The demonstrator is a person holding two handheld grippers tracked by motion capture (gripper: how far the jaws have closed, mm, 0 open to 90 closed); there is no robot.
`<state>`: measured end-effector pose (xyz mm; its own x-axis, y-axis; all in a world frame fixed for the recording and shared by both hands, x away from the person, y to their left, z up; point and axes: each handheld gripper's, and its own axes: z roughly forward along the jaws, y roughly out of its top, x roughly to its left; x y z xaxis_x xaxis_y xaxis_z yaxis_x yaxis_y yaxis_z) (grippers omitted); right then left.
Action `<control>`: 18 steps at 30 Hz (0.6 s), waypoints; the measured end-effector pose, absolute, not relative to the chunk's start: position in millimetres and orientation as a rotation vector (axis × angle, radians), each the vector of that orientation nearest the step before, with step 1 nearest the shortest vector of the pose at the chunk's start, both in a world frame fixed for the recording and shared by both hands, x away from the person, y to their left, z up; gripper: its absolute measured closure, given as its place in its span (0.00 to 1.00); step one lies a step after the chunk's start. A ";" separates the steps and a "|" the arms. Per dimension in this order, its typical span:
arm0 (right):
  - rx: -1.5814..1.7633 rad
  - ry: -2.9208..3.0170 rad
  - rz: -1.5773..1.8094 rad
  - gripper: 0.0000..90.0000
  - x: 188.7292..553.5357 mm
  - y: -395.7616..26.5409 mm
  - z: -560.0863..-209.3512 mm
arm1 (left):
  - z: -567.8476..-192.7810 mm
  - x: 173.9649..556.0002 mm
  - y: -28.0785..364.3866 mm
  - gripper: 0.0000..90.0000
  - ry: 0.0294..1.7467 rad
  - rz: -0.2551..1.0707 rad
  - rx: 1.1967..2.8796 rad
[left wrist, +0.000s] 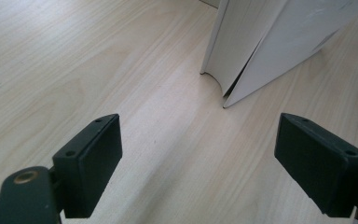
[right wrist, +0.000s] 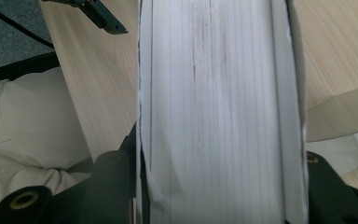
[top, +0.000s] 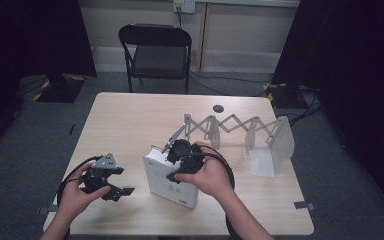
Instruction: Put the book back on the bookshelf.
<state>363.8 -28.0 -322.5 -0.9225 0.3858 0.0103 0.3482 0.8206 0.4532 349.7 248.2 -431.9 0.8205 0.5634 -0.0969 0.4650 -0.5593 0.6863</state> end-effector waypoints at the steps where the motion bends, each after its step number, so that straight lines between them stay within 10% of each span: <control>1: 0.593 2.917 0.703 0.59 362.6 -28.0 -322.5 | -432.0 349.9 247.9 0.16 0.749 0.173 2.259; 18: 0.643 2.901 0.715 0.59 353.9 -60.3 -314.3 | -433.1 353.1 244.5 0.16 0.742 0.182 2.278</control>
<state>353.9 -60.3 -314.3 -0.9080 0.4185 0.0177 0.3788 0.8023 0.4613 353.1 244.5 -433.1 0.8240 0.5604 -0.0831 0.4584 -0.5734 0.6790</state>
